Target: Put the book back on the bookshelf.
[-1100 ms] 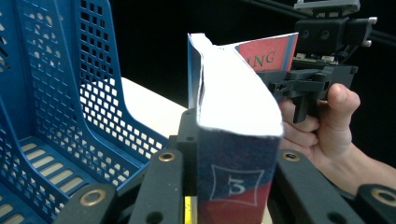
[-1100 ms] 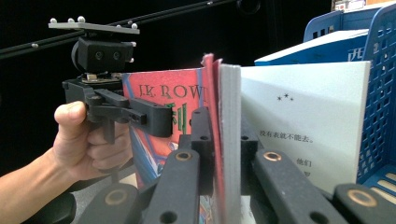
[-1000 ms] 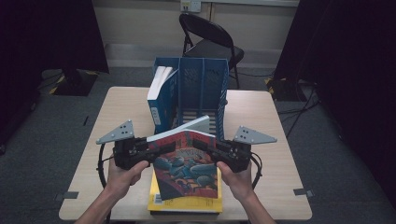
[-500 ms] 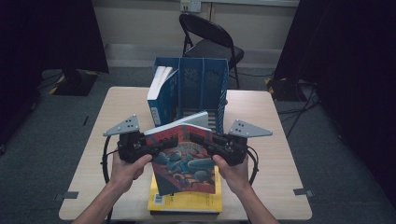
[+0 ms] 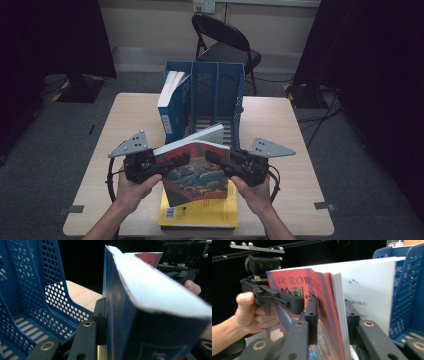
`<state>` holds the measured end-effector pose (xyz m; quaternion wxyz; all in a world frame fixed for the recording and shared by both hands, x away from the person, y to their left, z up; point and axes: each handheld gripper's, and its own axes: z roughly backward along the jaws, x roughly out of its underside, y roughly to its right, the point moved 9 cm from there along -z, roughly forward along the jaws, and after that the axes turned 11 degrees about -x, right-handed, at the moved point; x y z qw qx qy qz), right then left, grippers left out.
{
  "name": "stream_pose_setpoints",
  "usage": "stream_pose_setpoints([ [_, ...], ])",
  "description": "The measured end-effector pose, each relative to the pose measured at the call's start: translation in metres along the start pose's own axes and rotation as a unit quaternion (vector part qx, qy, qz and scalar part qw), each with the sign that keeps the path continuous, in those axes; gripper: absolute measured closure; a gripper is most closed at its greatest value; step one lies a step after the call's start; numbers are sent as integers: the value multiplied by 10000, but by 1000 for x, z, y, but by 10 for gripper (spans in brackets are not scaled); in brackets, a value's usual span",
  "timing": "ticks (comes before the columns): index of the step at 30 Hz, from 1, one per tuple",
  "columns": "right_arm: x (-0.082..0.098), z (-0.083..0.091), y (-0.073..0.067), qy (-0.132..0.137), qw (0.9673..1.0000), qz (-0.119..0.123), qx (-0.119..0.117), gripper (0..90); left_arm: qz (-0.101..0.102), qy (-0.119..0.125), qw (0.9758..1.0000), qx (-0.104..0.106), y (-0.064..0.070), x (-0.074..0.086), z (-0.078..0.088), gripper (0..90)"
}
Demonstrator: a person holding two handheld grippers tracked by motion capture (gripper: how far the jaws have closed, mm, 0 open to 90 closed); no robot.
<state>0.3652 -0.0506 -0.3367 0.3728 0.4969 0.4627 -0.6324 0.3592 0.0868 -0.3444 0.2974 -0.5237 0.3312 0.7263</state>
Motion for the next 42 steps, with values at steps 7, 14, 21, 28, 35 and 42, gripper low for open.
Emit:
stream_pose_setpoints([
  [7,7,13,6,-136,9990,81,411,583,-61,-19,9999,82,6,3,2,712],
  [14,22,28,21,-225,9973,-103,686,514,-84,-20,9999,128,10,4,4,707],
  [21,39,25,28,-354,9980,-290,432,492,-175,-85,9997,115,15,7,7,705],
  [28,47,16,30,-484,9979,-351,238,462,-258,-122,9996,85,16,10,7,696],
  [35,47,17,30,-557,9977,-324,199,473,-328,-136,9994,57,17,19,-6,673],
  [42,48,16,32,-570,9976,-290,260,485,-287,76,9995,56,17,17,-9,614],
])
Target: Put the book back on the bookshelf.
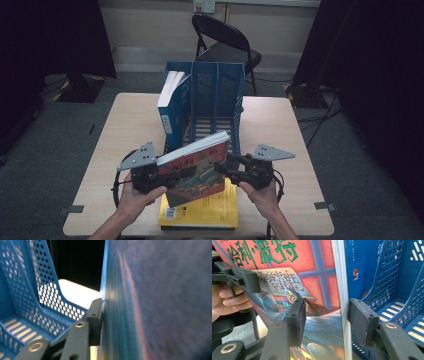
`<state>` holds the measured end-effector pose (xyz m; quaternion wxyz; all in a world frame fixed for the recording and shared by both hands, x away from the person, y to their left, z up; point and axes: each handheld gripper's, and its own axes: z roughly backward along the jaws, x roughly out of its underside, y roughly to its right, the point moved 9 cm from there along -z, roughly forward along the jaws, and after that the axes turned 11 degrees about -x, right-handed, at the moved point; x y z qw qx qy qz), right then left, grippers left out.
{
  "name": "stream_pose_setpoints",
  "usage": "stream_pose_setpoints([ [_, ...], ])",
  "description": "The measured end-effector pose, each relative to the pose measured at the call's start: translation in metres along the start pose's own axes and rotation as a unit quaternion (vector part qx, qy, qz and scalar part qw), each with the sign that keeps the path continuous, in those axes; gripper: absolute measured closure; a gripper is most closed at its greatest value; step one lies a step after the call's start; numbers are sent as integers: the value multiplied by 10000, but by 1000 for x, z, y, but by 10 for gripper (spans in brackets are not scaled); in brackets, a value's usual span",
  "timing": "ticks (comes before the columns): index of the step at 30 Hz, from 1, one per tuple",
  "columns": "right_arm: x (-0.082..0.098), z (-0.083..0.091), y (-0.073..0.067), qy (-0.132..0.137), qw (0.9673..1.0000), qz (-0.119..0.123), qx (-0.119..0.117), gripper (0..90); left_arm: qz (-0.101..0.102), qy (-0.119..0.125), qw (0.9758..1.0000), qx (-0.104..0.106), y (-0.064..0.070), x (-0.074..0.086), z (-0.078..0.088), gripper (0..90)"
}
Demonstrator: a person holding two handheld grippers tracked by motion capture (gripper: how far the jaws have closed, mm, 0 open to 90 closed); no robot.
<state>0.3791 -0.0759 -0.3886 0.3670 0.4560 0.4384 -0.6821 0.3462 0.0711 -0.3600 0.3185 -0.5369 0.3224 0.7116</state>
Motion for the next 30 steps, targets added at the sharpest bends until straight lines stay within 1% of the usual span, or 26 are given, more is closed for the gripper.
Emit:
stream_pose_setpoints([
  [1,0,0,0,-7,10000,8,16,486,-23,-28,10000,-51,0,0,0,606],
  [2,0,0,0,-6,10000,16,20,489,-71,-138,9998,-151,-1,1,1,635],
  [3,0,0,0,-6,10000,16,20,489,-86,-107,9996,-226,-1,1,1,635],
  [4,0,-1,0,-5,10000,23,18,492,-81,-49,9996,-249,1,1,1,640],
  [5,0,-1,0,-14,10000,17,33,492,-86,3,9997,-244,2,0,0,642],
  [6,0,-1,1,-20,10000,23,40,491,-85,7,9996,-285,2,0,0,644],
  [7,0,-1,1,-27,10000,17,48,494,-116,30,9996,-247,2,0,-1,638],
  [8,0,-1,1,-37,10000,13,56,496,-104,16,9996,-277,2,0,0,628],
  [9,0,-1,1,-38,10000,21,46,497,-73,32,9995,-319,1,0,0,648],
  [10,0,-1,1,-49,10000,22,44,498,-71,37,9994,-327,0,0,0,693],
  [11,0,-1,1,-49,10000,22,44,498,0,68,9994,-348,-1,0,0,693],
  [12,0,-1,1,-51,10000,31,35,500,22,40,9993,-382,-3,0,0,719],
  [13,0,-2,1,-77,9999,61,44,497,14,43,9991,-418,-5,0,0,725],
  [14,1,-3,2,-125,9999,96,52,484,27,22,9990,-445,-6,0,0,730],
  [15,1,-3,2,-125,9999,96,52,484,27,22,9990,-445,-6,0,0,732],
  [16,1,-4,2,-154,9998,92,65,466,17,28,9989,-461,-7,0,0,732],
  [17,1,-5,1,-159,9998,70,58,448,10,14,9989,-479,-7,0,0,735],
  [18,2,-6,1,-174,9998,25,37,429,25,38,9990,-449,-7,0,0,736],
  [19,2,-6,1,-174,9998,25,37,429,25,38,9990,-449,-7,0,0,737],
  [20,4,-5,2,-205,9998,-11,77,402,2,41,9989,-467,-8,0,1,737],
  [21,4,-5,2,-205,9998,-11,77,402,2,41,9989,-467,-8,0,1,738],
  [22,7,-2,4,-229,9996,-43,163,373,-37,61,9986,-520,-8,0,1,738],
  [23,7,-2,4,-229,9996,-43,163,373,-37,61,9986,-520,-8,0,1,738],
  [26,13,8,7,-263,9992,-132,261,366,19,47,9986,-531,-8,0,1,737],
  [28,21,16,10,-301,9988,-178,348,363,36,41,9984,-565,-9,0,2,738],
  [30,30,24,13,-372,9981,-245,428,360,71,49,9985,-536,-10,-1,2,739],
])
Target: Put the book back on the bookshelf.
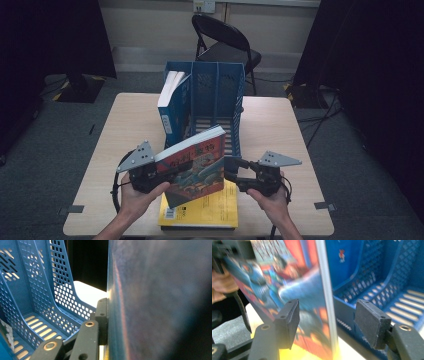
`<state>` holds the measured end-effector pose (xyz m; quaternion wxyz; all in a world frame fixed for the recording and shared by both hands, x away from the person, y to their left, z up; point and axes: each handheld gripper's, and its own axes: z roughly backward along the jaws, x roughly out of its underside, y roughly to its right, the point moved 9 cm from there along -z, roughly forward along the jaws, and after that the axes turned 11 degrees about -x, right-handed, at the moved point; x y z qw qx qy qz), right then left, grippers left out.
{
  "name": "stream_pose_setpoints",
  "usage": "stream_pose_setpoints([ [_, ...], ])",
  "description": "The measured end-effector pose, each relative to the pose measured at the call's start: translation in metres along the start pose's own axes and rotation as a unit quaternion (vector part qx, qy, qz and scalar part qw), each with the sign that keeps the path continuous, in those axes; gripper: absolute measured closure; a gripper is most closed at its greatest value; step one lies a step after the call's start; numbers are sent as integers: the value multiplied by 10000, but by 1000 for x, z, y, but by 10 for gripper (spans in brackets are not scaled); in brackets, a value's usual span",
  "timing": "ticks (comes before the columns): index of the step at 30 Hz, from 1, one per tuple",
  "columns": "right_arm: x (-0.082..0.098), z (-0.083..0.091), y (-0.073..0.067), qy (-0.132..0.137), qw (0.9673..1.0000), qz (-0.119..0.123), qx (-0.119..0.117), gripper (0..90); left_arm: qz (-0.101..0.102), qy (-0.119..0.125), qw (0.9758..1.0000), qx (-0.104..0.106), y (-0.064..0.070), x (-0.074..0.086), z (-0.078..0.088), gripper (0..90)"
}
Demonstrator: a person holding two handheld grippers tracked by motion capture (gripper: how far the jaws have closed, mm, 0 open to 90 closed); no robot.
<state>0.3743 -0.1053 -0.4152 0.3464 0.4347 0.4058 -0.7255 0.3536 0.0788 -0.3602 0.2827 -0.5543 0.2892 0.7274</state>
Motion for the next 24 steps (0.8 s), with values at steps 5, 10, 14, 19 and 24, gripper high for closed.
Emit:
stream_pose_setpoints([
  [5,22,16,17,-13,9989,-331,321,337,98,-76,9998,-164,-5,0,2,740],
  [10,36,24,22,-197,9980,-372,461,330,252,-149,9992,-265,-13,0,5,743],
  [14,47,29,28,-180,9971,-520,523,330,325,-171,9990,-254,-17,1,6,744],
  [19,61,30,33,-319,9957,-685,532,311,275,-155,9992,-263,-15,0,7,744],
  [24,67,29,35,-415,9949,-706,582,305,368,-177,9984,-386,-18,1,9,744],
])
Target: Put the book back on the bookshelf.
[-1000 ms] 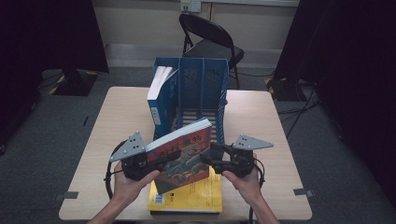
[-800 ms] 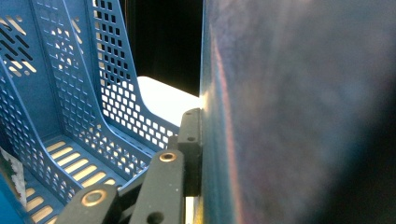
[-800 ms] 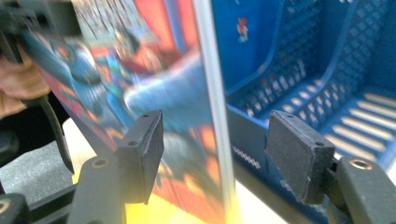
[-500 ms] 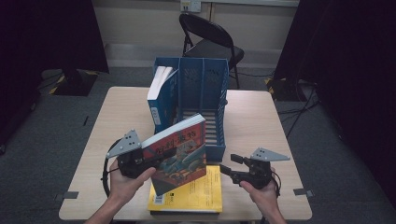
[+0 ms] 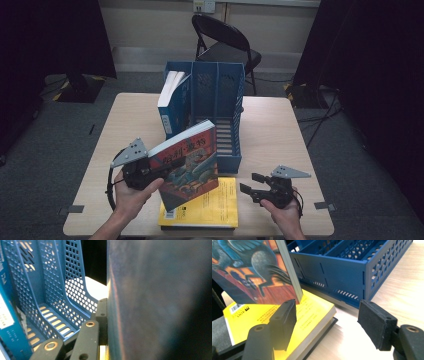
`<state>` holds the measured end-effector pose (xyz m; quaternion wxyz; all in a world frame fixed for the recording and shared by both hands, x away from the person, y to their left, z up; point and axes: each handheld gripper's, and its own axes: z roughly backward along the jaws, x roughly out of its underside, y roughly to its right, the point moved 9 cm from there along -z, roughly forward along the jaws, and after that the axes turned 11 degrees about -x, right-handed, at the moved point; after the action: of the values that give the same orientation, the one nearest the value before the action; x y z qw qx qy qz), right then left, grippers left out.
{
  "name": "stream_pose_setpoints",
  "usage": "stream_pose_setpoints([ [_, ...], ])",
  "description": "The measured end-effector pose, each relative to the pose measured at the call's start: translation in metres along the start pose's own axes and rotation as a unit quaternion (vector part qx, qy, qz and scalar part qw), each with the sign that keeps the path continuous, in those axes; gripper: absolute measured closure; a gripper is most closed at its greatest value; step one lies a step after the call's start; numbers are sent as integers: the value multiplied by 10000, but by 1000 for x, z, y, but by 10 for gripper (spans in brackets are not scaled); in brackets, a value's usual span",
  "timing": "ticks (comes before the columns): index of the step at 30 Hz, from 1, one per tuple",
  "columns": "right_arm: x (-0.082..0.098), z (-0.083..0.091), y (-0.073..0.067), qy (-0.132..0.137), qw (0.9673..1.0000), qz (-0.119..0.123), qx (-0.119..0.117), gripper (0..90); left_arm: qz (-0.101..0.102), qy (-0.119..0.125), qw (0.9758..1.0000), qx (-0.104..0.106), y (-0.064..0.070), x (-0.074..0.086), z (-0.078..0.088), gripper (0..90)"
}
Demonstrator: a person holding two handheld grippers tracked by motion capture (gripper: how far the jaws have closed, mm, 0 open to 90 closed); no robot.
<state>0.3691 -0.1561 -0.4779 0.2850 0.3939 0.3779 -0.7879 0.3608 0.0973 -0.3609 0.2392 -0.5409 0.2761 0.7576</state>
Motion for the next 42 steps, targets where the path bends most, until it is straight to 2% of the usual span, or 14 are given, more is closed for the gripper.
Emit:
stream_pose_setpoints([
  [2,0,0,3,5,10000,-52,34,302,85,3,10000,-40,-2,0,1,744],
  [7,-2,3,9,140,9997,-100,168,301,122,-89,9999,-18,-8,-2,6,743],
  [12,0,4,13,156,9996,-166,187,297,-18,-172,9998,-51,-8,-4,8,744],
  [16,-1,3,14,164,9995,-166,199,295,-137,-147,9998,-39,-5,-4,8,743],
  [19,-1,2,13,155,9996,-153,197,294,-118,-129,9998,-5,-4,-3,8,743],
  [20,0,2,13,144,9995,-163,208,294,-45,-99,9999,41,-6,-3,9,743],
  [28,0,0,14,115,9996,-154,197,292,-65,-122,9999,84,-1,-4,9,744],
  [31,1,-1,14,98,9997,-153,191,291,86,-117,9998,152,1,-5,8,744],
  [32,1,-1,14,107,9996,-158,188,291,75,-130,9998,160,1,-6,8,745],
  [36,1,0,14,101,9996,-157,196,291,56,-197,9998,64,2,-7,7,744],
  [38,1,0,15,109,9996,-158,202,291,145,-218,9997,31,1,-9,7,745],
  [42,1,0,15,117,9996,-163,207,291,157,-185,9997,8,-2,-13,9,745],
])
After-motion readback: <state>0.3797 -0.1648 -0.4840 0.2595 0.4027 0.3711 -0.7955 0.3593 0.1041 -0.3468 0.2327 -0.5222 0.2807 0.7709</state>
